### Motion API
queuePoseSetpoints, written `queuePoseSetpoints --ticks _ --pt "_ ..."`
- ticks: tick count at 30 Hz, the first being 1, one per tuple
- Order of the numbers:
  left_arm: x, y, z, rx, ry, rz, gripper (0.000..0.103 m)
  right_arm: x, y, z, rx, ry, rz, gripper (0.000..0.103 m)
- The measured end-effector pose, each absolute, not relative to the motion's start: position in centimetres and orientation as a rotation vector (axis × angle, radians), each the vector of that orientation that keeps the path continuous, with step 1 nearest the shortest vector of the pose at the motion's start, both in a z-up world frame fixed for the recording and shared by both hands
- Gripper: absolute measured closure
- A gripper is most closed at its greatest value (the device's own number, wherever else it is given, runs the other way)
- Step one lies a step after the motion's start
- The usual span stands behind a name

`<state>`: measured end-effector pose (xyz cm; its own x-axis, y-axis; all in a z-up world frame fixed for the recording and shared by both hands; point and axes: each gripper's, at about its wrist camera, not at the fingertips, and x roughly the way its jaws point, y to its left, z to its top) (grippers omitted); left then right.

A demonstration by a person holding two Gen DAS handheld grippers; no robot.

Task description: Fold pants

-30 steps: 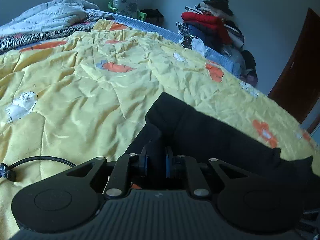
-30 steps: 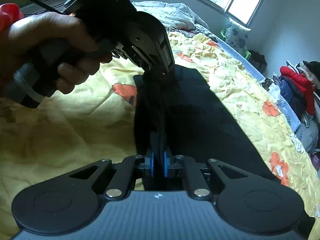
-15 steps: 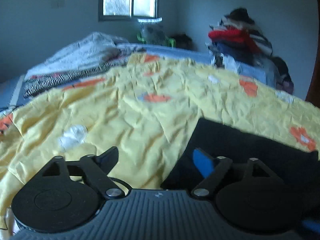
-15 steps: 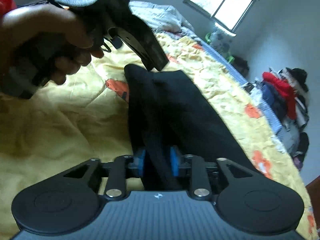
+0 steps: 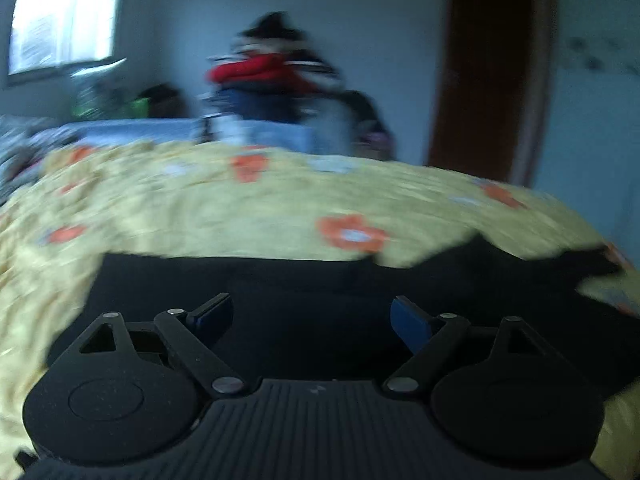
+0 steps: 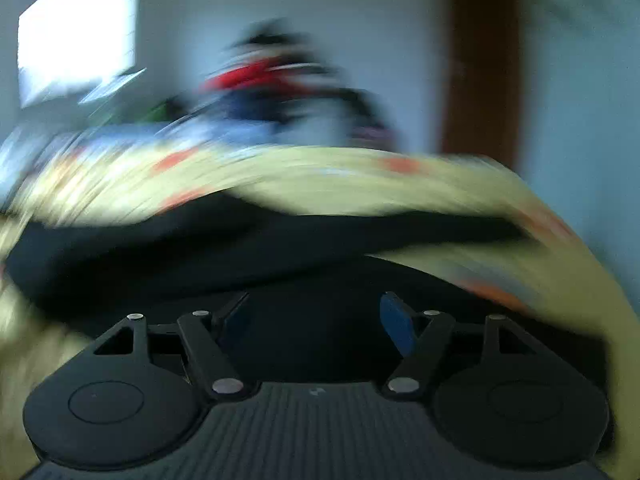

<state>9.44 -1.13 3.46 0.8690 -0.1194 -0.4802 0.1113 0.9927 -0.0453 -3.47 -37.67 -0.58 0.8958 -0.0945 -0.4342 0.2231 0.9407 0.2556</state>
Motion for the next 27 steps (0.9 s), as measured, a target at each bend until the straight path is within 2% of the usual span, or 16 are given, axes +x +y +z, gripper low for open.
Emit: queuePoseSetpoints --ticks 3,7,12,19,20,21,22,23,24,27 --pt "9.2 -5.3 2.3 0.049 0.486 -0.221 0.013 -7.6 -45.2 -2.3 0.641 0.373 -0.308 0.032" --pt "8.4 -10.1 0.3 0.157 0.435 -0.310 0.011 -12.2 -50.0 -5.4 0.994 0.297 -0.346 0.030" --pt "7.8 -13.5 -2.3 0.261 0.388 -0.370 0.011 -13.3 -49.5 -7.1 1.091 0.344 -0.372 0.031" --pt "8.4 -13.5 -3.3 0.237 0.421 -0.368 0.009 -11.7 -48.7 -8.3 1.085 0.327 -0.367 0.032" --pt "8.4 -13.6 -3.1 0.223 0.428 -0.363 0.009 -11.2 -48.6 -8.3 1.062 0.319 -0.373 0.034" --pt "8.6 -13.4 -3.0 0.213 0.438 -0.360 0.009 -10.9 -48.6 -8.4 1.045 0.323 -0.382 0.051" --pt "8.7 -13.2 -3.0 0.207 0.446 -0.359 0.009 -10.4 -48.8 -8.6 1.040 0.332 -0.398 0.064" --pt "8.8 -13.1 -2.8 0.204 0.446 -0.357 0.009 -10.2 -49.0 -8.8 1.041 0.331 -0.411 0.085" --pt "8.7 -13.0 -2.7 0.203 0.441 -0.353 0.009 -10.2 -49.3 -9.0 1.039 0.325 -0.419 0.093" --pt "8.8 -13.0 -2.5 0.213 0.425 -0.336 0.008 -10.0 -50.0 -8.3 0.982 0.309 -0.435 0.096"
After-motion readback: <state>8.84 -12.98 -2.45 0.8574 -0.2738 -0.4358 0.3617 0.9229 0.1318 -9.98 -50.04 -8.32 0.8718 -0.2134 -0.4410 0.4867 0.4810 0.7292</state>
